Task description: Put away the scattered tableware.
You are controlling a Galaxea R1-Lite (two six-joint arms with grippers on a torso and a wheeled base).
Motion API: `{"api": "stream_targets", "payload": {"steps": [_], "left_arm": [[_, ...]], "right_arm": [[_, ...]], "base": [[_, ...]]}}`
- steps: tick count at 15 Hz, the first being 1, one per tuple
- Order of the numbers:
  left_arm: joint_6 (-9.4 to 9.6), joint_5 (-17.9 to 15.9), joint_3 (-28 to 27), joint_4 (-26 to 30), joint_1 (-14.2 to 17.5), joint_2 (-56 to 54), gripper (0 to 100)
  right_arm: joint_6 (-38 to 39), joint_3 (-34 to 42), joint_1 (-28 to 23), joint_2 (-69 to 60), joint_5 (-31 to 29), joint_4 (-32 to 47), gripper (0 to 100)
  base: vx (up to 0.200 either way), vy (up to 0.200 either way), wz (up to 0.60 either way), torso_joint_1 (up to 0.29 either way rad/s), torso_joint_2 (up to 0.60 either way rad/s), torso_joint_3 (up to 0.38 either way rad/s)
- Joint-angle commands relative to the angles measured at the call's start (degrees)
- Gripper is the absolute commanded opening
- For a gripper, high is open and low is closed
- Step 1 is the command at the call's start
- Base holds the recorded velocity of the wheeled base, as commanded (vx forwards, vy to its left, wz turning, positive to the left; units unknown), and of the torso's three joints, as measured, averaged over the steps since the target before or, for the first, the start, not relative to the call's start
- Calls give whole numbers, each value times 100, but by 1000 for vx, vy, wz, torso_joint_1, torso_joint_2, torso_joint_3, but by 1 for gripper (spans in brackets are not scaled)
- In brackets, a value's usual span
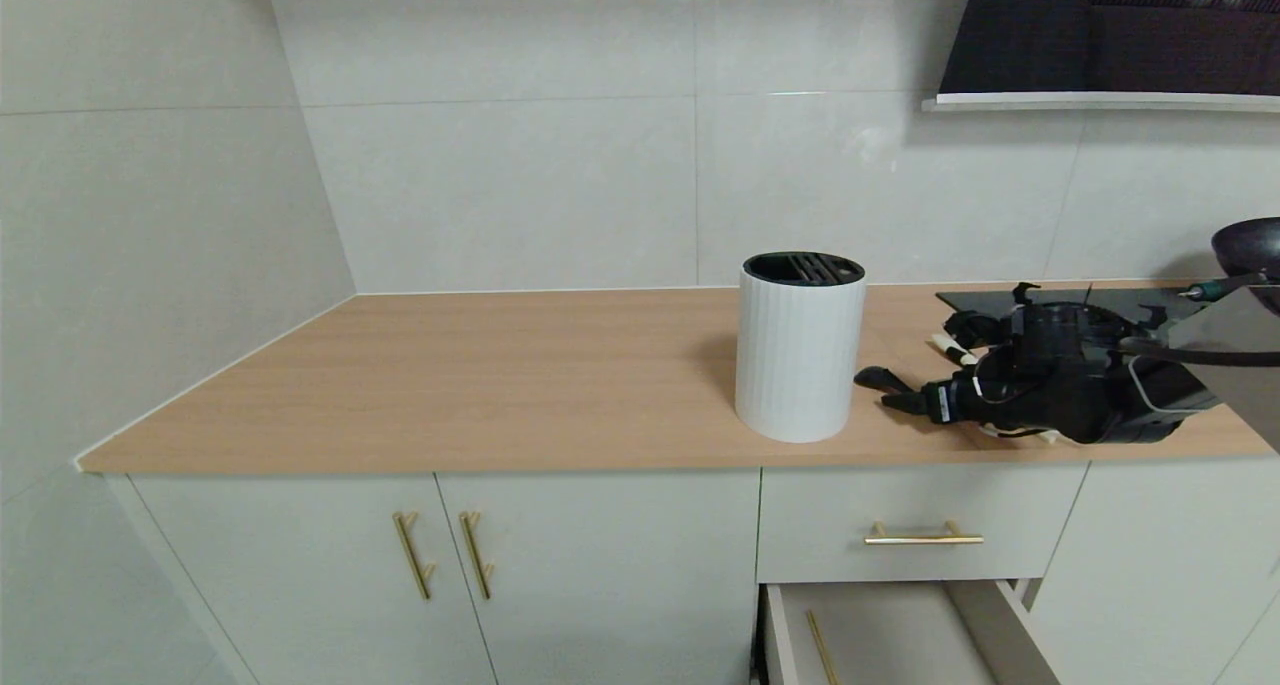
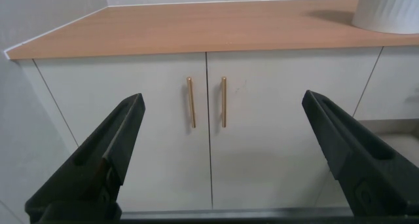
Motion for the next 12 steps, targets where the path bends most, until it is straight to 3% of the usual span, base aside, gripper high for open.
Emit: {"api": "stream_targets", "payload": {"steps": [1,5,6,12], "left_arm": [[2,1,0,-1,2,1,100],[2,1,0,-1,2,1,100],[-7,1,0,-1,2,1,100],[-7,1,0,-1,2,1,100]], "right_arm": [[2,-16,4,49,-1,8,100],[2,-24,4,66,-10,8,100],[2,-16,4,66,-10,8,0],[2,28,66,5,-10,61,0]], "base": [[0,0,0,0,0,0],[0,0,0,0,0,0],[0,0,0,0,0,0],[0,0,0,0,0,0]]}}
